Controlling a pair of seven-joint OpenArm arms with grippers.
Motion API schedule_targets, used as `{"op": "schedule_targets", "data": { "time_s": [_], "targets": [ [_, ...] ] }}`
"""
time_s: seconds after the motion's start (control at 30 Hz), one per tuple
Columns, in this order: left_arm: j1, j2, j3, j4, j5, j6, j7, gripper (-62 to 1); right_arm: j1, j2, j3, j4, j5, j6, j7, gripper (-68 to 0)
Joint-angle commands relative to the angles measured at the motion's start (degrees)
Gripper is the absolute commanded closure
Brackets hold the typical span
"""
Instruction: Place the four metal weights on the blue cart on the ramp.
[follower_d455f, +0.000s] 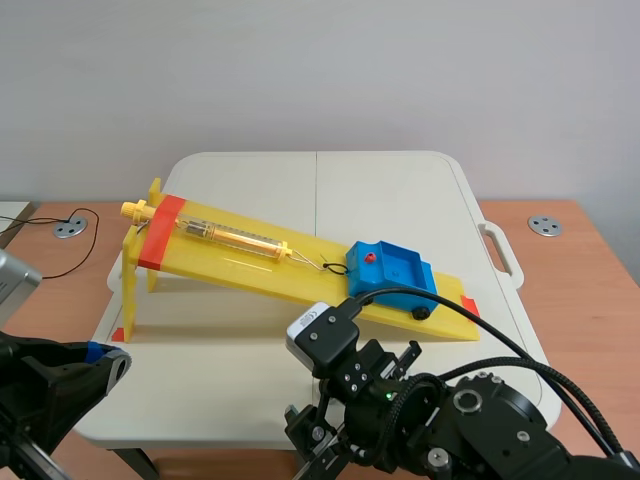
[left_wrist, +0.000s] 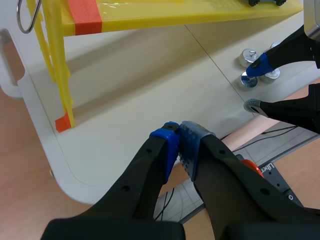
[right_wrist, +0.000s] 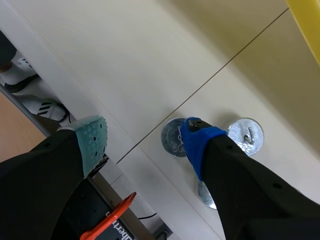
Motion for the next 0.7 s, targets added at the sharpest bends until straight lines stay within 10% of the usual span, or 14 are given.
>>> {"op": "schedule_targets", "data": {
  "time_s": [0.0, 0.27, 0.67],
  "targets": [
    [-0.46, 0.46, -0.94, 3.80, -2.67, -1.62, -5.55, -3.4, 4.11, -1.11, -0.57, 2.73, 1.07, -2.14, 7.87, -32.9],
    [-0.48, 0.46, -0.94, 3.80, -2.67, -1.62, -5.55, -3.4, 4.94, -1.11, -0.57, 0.55, 1.07, -2.23, 7.93, -31.4],
    [-0.48, 0.46, -0.94, 3.80, -2.67, -1.62, -5.55, -3.4, 4.94, -0.94, -0.57, -0.26, 1.07, -4.04, 7.26, -10.3]
  ]
}}
